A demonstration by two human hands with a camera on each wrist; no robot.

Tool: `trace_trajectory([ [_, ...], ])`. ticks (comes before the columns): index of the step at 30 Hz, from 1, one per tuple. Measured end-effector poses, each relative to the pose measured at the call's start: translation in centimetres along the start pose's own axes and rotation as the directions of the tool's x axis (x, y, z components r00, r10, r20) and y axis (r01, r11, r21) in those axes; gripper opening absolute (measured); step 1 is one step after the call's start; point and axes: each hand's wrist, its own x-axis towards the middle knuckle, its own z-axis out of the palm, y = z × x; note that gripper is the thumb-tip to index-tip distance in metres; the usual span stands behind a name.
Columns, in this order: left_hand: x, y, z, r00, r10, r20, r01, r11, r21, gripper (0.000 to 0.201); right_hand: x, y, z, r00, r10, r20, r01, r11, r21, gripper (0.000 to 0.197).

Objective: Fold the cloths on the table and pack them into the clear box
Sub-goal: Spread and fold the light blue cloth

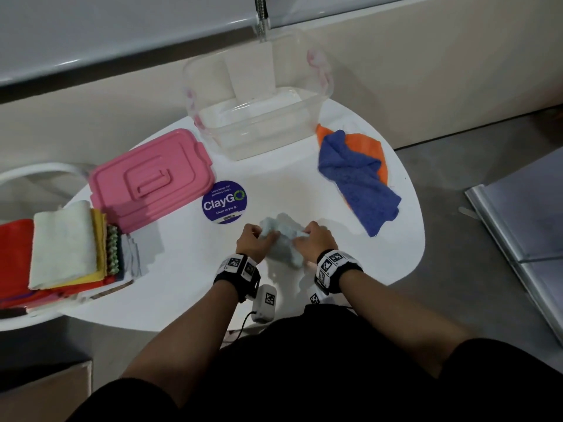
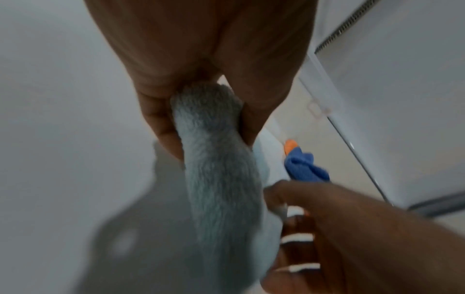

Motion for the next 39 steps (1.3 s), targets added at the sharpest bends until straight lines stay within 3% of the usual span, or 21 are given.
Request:
trace_trajectory([
  [2,-0.2,0.1,-1.5,0.989,0.073,0.128,-0.061,0.994,-0.095,0.041,-0.2,-0.5,-0.3,0.991,-0.137,0.013,0.137,0.988,-0.064,0.054],
  [4,-0.6,0.4,-3.2,0.964,0.123,0.238,-0.079,0.979,-0.187,0.042,-0.9,-1.6,-0.6,0.946,-0.274,0.172,0.252,0.957,0.142,0.064],
  [7,-1.3,0.7,-5.9,0.961,0.161,0.224,-0.088,0.948,-0.305,0.041,-2.7,-4.1,-0.1,0.87,-0.282,0.404,0.093,0.899,0.428,0.044],
  [11,-1.3,-0.9,-10.0,0.991,0.129,0.024,-0.109,0.915,-0.388,0.047,-4.5,-7.2,2.1,0.891,-0.275,0.361,0.043,0.843,0.536,0.036],
  [14,-1.7,-2.4,-13.4,0.993,0.1,-0.057,-0.114,0.92,-0.375,0.051,-5.8,-9.5,4.4,0.861,-0.317,0.398,0.098,0.87,0.483,0.036],
  [19,-3.6,-4.1,-20.1,0.974,0.113,-0.195,-0.186,0.891,-0.415,0.035,-8.5,-14.8,8.2,0.812,-0.422,0.404,0.215,0.859,0.465,0.047],
  [22,-4.3,-5.6,-25.1,0.951,0.136,-0.276,-0.257,0.844,-0.47,0.041,-10.2,-18.6,10.7,0.778,-0.473,0.414,0.2,0.81,0.551,0.035],
  [25,-5.0,-7.0,-29.7,0.928,0.072,-0.366,-0.3,0.727,-0.618,0.056,-11.9,-23.2,13.0,0.745,-0.536,0.396,0.174,0.73,0.661,0.023],
  [28,-5.3,-9.3,-34.8,0.943,0.057,-0.327,-0.273,0.692,-0.668,0.057,-13.2,-28.5,15.9,0.726,-0.591,0.352,0.151,0.635,0.757,0.022],
  [31,-5.5,-12.2,-39.5,0.91,0.073,-0.409,-0.327,0.734,-0.596,0.062,-14.6,-33.2,18.9,0.704,-0.602,0.378,0.153,0.648,0.746,0.023],
  [34,-5.1,-15.0,-43.5,0.86,0.083,-0.504,-0.357,0.803,-0.476,0.047,-16.3,-36.6,21.6,0.682,-0.625,0.38,0.31,0.718,0.624,0.041],
  [39,-3.4,-18.7,-47.2,0.864,0.082,-0.498,-0.292,0.885,-0.362,0.041,-17.9,-39.8,25.0,0.71,-0.627,0.32,0.435,0.748,0.502,0.065],
])
